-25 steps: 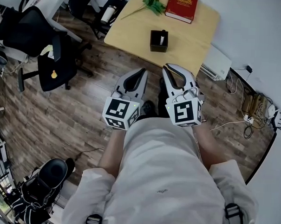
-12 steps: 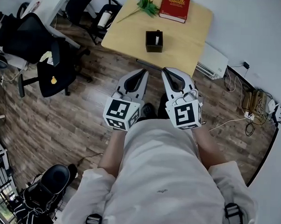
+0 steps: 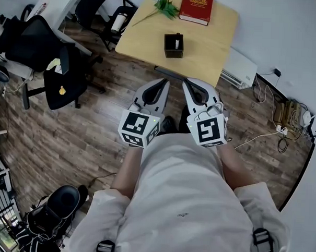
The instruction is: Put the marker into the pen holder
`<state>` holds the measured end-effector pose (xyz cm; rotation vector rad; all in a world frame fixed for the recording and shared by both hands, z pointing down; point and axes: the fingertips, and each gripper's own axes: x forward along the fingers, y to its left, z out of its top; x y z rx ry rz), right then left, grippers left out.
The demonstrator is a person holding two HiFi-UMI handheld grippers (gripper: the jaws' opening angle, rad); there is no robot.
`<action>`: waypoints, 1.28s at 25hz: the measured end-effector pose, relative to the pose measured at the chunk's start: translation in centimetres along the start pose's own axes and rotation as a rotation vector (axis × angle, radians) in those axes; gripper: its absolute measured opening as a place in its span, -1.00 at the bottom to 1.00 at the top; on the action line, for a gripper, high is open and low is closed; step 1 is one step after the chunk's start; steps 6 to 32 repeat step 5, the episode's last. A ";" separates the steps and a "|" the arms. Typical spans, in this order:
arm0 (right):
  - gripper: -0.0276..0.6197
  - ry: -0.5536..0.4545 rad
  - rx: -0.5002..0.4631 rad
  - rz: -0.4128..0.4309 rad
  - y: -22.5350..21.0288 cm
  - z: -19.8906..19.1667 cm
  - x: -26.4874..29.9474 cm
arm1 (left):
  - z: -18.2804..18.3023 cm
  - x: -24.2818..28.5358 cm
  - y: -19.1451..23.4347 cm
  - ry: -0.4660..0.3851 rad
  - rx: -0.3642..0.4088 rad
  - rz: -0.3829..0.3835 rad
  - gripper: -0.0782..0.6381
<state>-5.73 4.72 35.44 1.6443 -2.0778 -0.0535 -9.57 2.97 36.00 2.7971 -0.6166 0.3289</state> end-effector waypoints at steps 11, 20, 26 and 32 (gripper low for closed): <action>-0.91 -0.002 -0.003 0.003 0.1 0.0 -0.3 | 0.0 -0.1 -0.3 -0.001 0.001 -0.002 -0.75; -0.91 -0.002 -0.003 0.003 0.1 0.0 -0.3 | 0.0 -0.1 -0.3 -0.001 0.001 -0.002 -0.75; -0.91 -0.002 -0.003 0.003 0.1 0.0 -0.3 | 0.0 -0.1 -0.3 -0.001 0.001 -0.002 -0.75; -0.91 -0.002 -0.003 0.003 0.1 0.0 -0.3 | 0.0 -0.1 -0.3 -0.001 0.001 -0.002 -0.75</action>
